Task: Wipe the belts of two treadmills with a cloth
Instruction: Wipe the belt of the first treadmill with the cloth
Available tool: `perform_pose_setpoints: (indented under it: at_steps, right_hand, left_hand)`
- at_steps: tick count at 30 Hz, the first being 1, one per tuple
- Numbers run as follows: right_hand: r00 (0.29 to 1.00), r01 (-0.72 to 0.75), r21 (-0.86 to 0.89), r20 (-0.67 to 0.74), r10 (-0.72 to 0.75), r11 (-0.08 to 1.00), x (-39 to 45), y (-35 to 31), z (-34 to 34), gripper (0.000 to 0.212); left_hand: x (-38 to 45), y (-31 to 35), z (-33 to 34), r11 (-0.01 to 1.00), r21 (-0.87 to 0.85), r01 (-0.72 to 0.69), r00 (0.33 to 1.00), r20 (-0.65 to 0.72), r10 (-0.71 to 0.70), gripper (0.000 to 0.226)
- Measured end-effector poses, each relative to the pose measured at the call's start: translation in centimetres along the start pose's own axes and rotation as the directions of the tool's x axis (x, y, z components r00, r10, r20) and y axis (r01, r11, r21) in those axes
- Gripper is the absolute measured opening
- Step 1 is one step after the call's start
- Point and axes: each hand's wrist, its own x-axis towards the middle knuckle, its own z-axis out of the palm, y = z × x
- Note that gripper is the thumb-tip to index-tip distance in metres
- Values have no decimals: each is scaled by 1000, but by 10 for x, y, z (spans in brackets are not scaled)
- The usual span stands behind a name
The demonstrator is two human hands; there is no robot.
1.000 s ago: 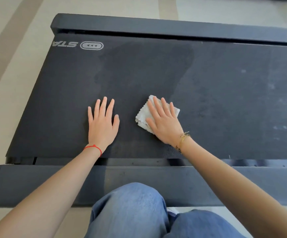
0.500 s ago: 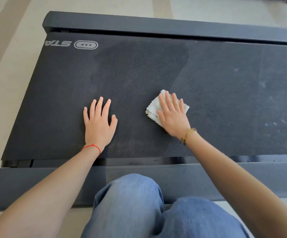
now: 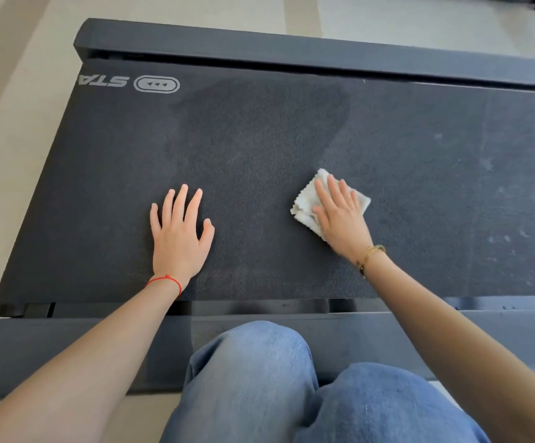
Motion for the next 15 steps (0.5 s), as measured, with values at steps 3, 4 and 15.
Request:
perform_pose_setpoints:
  at_steps: [3,4,15]
  right_hand:
    - [975,216,-36,55,-214,976,-34,-25,16,57]
    - [948,314,-48,80,-309,948,-55,-31,21,58]
    - [961,255,-186,160,-227,949,-21,27,-8,60]
  left_hand:
    - [0,1,-1,1000,-1,1,1000,-5,-1,55]
    - [0,1,-1,1000,1,1,1000,-3,-1,55]
    - [0,4,-3,1000,-1,11,1000,6,-11,59]
